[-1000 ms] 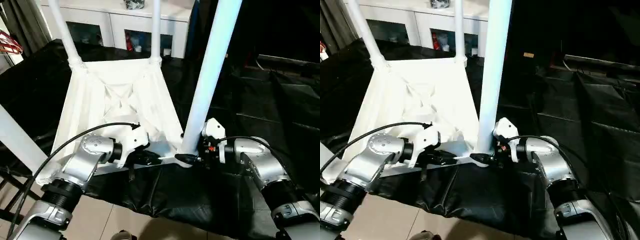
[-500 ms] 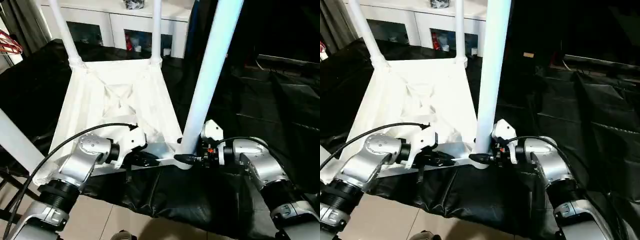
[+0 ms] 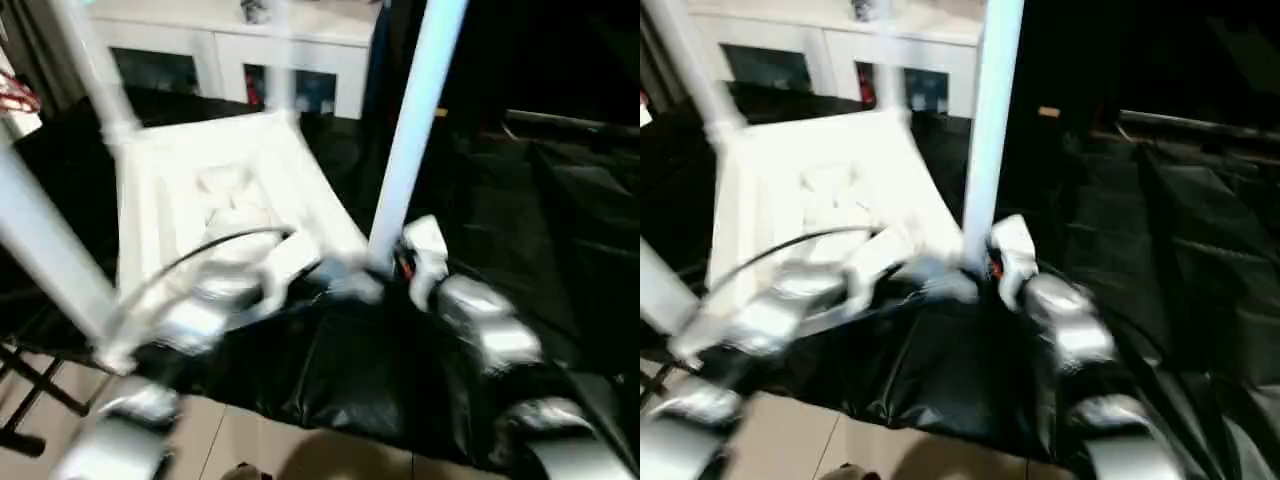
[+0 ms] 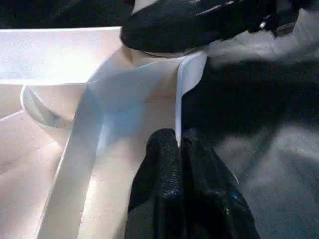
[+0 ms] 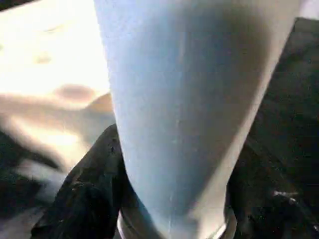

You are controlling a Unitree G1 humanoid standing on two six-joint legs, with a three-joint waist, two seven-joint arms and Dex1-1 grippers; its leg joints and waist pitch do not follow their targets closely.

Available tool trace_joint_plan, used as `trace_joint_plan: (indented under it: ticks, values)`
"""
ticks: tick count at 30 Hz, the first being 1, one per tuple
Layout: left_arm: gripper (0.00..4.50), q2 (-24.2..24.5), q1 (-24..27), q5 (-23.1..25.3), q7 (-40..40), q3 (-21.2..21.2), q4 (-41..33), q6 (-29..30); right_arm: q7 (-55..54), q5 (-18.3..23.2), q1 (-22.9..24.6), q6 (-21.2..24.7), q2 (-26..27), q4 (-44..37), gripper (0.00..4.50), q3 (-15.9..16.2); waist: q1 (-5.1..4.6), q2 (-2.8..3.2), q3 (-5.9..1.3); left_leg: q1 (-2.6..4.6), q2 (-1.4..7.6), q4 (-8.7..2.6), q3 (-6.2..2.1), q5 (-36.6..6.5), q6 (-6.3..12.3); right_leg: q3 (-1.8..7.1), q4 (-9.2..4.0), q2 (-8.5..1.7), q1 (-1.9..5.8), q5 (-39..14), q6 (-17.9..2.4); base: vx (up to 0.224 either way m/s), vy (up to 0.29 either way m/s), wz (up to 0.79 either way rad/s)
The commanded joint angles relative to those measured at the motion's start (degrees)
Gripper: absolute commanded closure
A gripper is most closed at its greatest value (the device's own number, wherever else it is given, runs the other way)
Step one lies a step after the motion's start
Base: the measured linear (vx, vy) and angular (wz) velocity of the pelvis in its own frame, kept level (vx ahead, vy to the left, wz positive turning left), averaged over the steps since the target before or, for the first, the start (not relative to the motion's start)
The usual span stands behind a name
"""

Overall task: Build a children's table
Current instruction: Rotate leg to tighten

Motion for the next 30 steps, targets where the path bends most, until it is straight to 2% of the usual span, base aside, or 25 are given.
trace_joint_plan:
  ticks: [1,2,4,6,7,9,12,17,20,21,23,30]
  values:
    - [4.50,-3.8,-3.0,-0.2,6.3,0.6,1.0,-0.3,-5.0,-0.7,-1.4,1.9,4.8,2.5,2.02,2.1,-0.11,0.11,-3.87,1.52,2.50,-4.70,-1.71,-18.1,-2.36,2.98,-5.03,-3.25,2.01,-19.0,-10.0,0.000,0.000,0.00]
    - [4.50,-5.4,-3.9,0.3,7.8,0.3,2.0,-0.6,-8.2,-1.2,-2.5,2.4,6.5,3.8,2.02,1.9,-0.20,0.08,-3.90,1.27,2.39,-4.74,-1.68,-17.3,-2.05,2.88,-4.90,-3.12,2.22,-17.7,-10.3,0.000,0.000,0.00]
    - [4.50,-5.7,-4.1,0.4,8.1,0.3,2.4,-0.8,-8.9,-1.3,-2.8,2.4,6.8,4.2,2.02,1.8,-0.18,0.12,-4.01,1.23,2.40,-4.64,-1.61,-16.5,-1.51,2.87,-4.76,-3.14,2.31,-15.9,-10.6,0.000,0.000,0.00]
    - [4.50,-5.8,-4.2,0.7,6.6,-0.4,2.4,-2.9,-7.5,-1.6,-3.0,0.5,6.9,4.0,2.02,1.9,-0.14,0.20,-4.08,1.08,2.37,-4.55,-1.54,-16.0,-0.79,2.85,-4.73,-3.15,2.42,-14.4,-10.6,0.000,0.000,0.00]
    - [4.50,-5.6,-4.0,0.6,5.8,-0.5,2.1,-3.4,-5.8,-0.8,-2.9,0.4,6.9,3.7,1.47,1.5,-0.15,0.31,-4.14,1.06,2.39,-4.52,-1.51,-15.6,-0.42,2.85,-4.60,-3.08,2.47,-13.3,-10.9,0.000,0.000,0.00]
    - [4.50,-4.9,-3.6,0.3,4.6,-0.5,1.5,-3.7,-4.3,0.3,-2.7,0.5,6.4,3.1,1.33,0.6,-0.11,0.33,-4.22,0.98,2.41,-4.45,-1.49,-14.8,0.10,2.83,-4.33,-3.05,2.57,-11.5,-11.5,0.000,0.000,0.00]
    - [4.50,-3.6,-2.8,-0.3,2.0,-0.6,0.4,-4.8,-2.3,1.0,-2.6,0.6,5.1,2.3,1.05,0.3,-0.17,0.30,-4.13,0.95,2.42,-4.47,-1.47,-14.9,0.55,2.80,-4.35,-3.07,2.61,-11.5,-11.8,0.000,0.000,0.00]
    - [4.50,-0.4,-0.6,-1.6,-2.9,-0.5,-1.8,-6.4,3.8,-0.1,-2.2,-0.5,0.7,0.1,0.61,2.1,-0.30,0.20,-4.15,0.93,2.54,-4.41,-1.47,-14.7,0.75,2.79,-4.22,-3.14,2.74,-11.6,-12.3,0.000,0.000,0.00]
    - [4.50,2.1,1.1,-2.9,-7.7,-0.4,-3.7,-7.6,11.6,-0.8,-1.0,-0.9,-3.4,-2.9,0.61,4.4,-0.24,0.28,-4.10,0.83,2.60,-4.31,-1.35,-13.6,1.49,2.83,-4.03,-3.01,2.75,-10.0,-12.7,0.000,0.000,0.00]
    - [4.50,2.9,1.7,-3.4,-9.3,-0.4,-4.4,-7.7,14.3,-0.8,-0.5,-1.2,-4.6,-3.9,0.61,5.1,-0.18,0.12,-4.05,0.80,2.63,-4.31,-1.33,-13.9,1.80,2.80,-4.04,-3.07,2.85,-10.5,-12.8,0.000,0.000,0.00]
    - [4.50,4.1,2.3,-3.8,-11.4,-0.7,-5.4,-8.0,17.7,-0.7,0.0,-1.0,-6.0,-5.1,0.61,6.0,0.00,0.28,-4.02,1.00,2.78,-4.31,-1.28,-14.2,1.97,2.83,-4.05,-3.01,2.60,-11.1,-12.8,0.000,0.000,0.00]
    - [4.50,8.6,4.6,-6.1,-19.1,-0.8,-8.7,-8.3,31.7,2.2,1.9,1.8,-11.9,-10.5,0.61,8.9,0.71,0.27,-3.97,1.11,2.93,-4.35,-1.20,-14.5,1.81,2.92,-3.87,-2.94,2.53,-11.3,-13.3,0.000,0.000,0.00]
